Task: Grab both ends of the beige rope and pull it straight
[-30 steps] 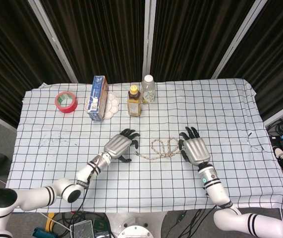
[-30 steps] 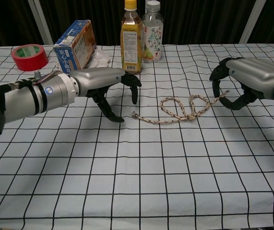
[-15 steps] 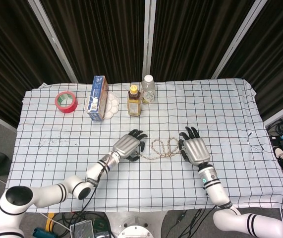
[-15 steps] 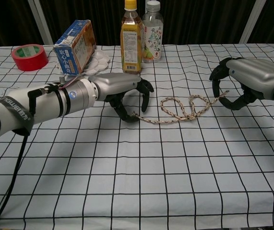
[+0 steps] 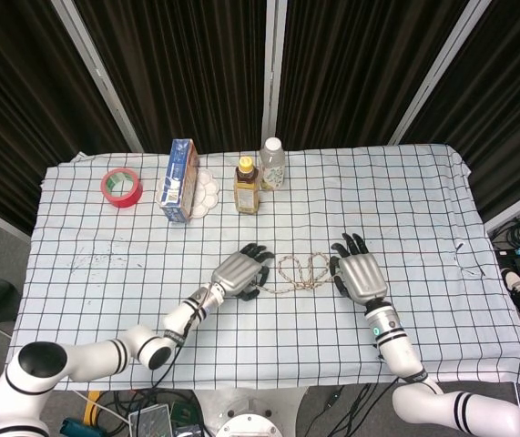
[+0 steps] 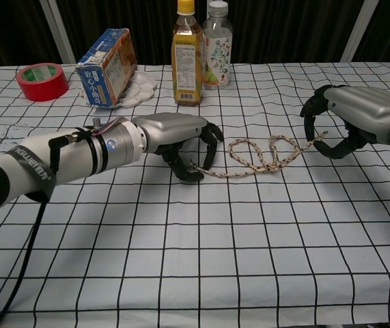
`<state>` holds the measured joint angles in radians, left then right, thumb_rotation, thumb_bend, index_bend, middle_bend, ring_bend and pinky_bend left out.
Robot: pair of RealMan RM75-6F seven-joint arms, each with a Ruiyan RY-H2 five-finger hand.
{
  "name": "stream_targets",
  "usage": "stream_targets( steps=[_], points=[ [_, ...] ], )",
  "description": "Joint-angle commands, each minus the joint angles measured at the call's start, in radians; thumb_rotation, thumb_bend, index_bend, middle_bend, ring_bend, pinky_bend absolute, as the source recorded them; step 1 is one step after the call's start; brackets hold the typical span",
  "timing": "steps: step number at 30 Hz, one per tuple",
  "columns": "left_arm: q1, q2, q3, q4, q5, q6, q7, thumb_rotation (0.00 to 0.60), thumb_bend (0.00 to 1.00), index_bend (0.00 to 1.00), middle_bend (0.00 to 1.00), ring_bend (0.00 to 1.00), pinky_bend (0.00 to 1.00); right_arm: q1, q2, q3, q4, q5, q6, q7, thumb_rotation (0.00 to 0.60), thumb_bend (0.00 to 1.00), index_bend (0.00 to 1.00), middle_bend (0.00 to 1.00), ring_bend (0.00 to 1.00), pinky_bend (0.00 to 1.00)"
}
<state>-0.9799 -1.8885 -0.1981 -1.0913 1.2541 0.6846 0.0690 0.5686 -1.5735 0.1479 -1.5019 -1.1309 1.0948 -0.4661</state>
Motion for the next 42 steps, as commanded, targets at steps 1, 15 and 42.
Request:
stream_targets(
  steps=[1,15,42],
  points=[
    [-0.004,-0.003,-0.002,-0.001,-0.001,0.002,0.001,0.6,0.32,0.53,0.09,0.0,0.0,0.0,0.001,0.0,0.0,0.0,0.0,0.001,0.6,0.51,0.62,0.21,0.0,0.0],
    [-0.018,-0.009,-0.003,0.006,-0.023,-0.007,0.02,0.6,0.35,0.54,0.09,0.0,0.0,0.0,0.005,-0.001,0.003,0.002,-0.001,0.009,0.6,0.51,0.62,0.21,0.0,0.0],
    [-0.019,-0.028,0.012,0.037,-0.02,0.013,0.041,0.6,0.43,0.6,0.15,0.0,0.0,-0.007,0.005,-0.002,0.006,0.0,0.008,0.026,0.6,0.52,0.62,0.21,0.0,0.0]
  ],
)
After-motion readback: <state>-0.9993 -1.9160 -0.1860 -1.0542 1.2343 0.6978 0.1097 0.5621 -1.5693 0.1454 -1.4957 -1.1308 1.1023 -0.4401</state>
